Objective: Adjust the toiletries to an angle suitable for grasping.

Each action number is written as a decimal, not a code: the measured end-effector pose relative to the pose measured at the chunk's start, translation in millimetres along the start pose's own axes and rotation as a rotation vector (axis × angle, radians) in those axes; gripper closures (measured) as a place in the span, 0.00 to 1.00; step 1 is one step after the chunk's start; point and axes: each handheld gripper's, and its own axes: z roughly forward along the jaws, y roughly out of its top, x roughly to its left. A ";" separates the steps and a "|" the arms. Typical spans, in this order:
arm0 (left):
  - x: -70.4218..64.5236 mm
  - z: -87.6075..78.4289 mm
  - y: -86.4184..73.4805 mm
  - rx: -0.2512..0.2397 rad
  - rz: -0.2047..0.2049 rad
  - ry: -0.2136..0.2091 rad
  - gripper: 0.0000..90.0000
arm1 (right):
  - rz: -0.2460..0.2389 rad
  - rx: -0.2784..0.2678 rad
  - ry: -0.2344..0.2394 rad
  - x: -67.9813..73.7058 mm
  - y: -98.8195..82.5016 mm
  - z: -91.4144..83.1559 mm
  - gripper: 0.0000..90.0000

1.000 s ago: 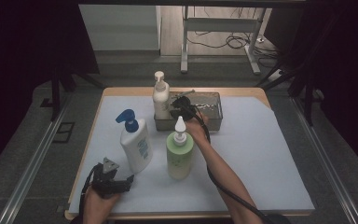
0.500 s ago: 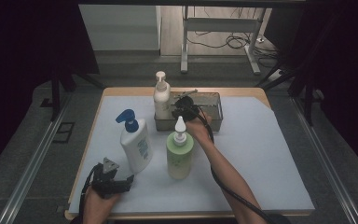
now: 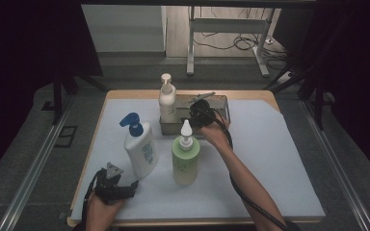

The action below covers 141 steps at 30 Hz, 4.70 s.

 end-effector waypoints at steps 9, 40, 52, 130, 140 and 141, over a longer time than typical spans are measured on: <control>0.0 0.0 0.0 0.000 0.000 0.000 0.14 | -0.028 -0.007 0.030 -0.6 -8.1 -19.6 0.45; -0.1 -0.1 -0.2 -0.001 0.000 0.001 0.14 | -0.108 -0.044 0.056 3.3 -58.2 -76.3 0.17; -0.2 -0.1 -0.2 -0.001 -0.001 0.002 0.14 | -0.120 -0.073 0.077 3.5 -80.8 -95.2 0.07; -0.7 -0.1 -0.2 -0.001 -0.010 0.002 0.14 | -0.194 -0.107 0.171 102.1 -75.5 -91.2 0.13; -0.5 -0.2 -0.1 0.000 -0.008 0.001 0.14 | -0.215 -0.081 0.163 106.9 -72.0 -95.7 0.14; -0.4 -0.2 -0.1 0.001 -0.008 0.001 0.14 | -0.213 -0.082 0.164 106.7 -71.3 -96.4 0.14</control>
